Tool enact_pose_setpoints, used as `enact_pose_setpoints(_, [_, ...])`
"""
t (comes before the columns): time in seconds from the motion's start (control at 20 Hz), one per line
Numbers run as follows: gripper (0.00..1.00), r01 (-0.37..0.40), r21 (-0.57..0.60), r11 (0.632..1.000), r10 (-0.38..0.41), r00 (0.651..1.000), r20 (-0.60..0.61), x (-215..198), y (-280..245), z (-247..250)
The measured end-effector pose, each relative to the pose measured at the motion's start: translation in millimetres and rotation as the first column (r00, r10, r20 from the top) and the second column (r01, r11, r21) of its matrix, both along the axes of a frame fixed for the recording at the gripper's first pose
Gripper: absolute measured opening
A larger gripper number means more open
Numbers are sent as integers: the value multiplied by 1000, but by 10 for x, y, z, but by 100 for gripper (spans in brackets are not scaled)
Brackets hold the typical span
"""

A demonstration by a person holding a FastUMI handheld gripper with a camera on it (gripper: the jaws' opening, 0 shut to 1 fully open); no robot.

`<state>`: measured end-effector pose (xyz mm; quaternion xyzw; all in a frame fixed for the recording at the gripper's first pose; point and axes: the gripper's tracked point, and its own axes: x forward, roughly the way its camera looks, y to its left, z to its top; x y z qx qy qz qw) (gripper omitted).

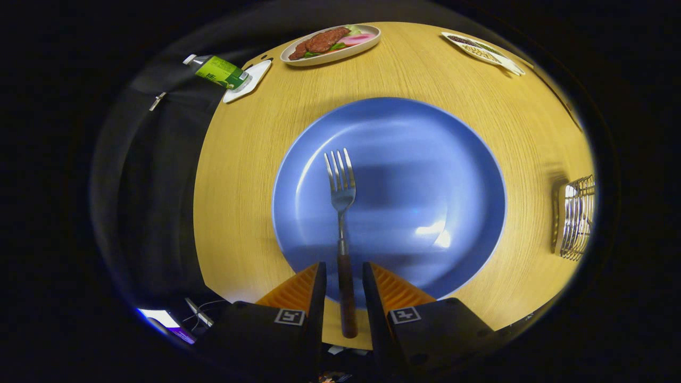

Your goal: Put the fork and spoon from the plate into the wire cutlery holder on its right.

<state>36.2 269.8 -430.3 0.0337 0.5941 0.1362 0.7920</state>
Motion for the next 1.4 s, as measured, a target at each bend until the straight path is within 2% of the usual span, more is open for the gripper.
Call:
enact_pose_setpoints(0.05, [43,10,-6,1000,-10,1000,-1,-2,-35,-12])
enact_pose_setpoints(0.15, [20,21,0,1000,-21,1000,-8,5,-46,-30])
enact_pose_setpoints(0.25, [20,-2,17,1000,2,1000,-12,-12,-34,-45])
enact_pose_setpoints(0.55, [8,-60,62,996,62,998,-21,-50,-94,13])
enact_pose_setpoints(0.75, [8,-89,90,992,88,996,12,-17,-167,202])
enact_pose_setpoints(0.9, [8,-154,77,985,150,987,57,-82,-363,509])
enact_pose_setpoints(1.05, [8,-199,64,978,192,977,93,-134,-596,822])
enact_pose_setpoints(1.4, [8,-235,11,972,232,966,116,-328,-1367,1423])
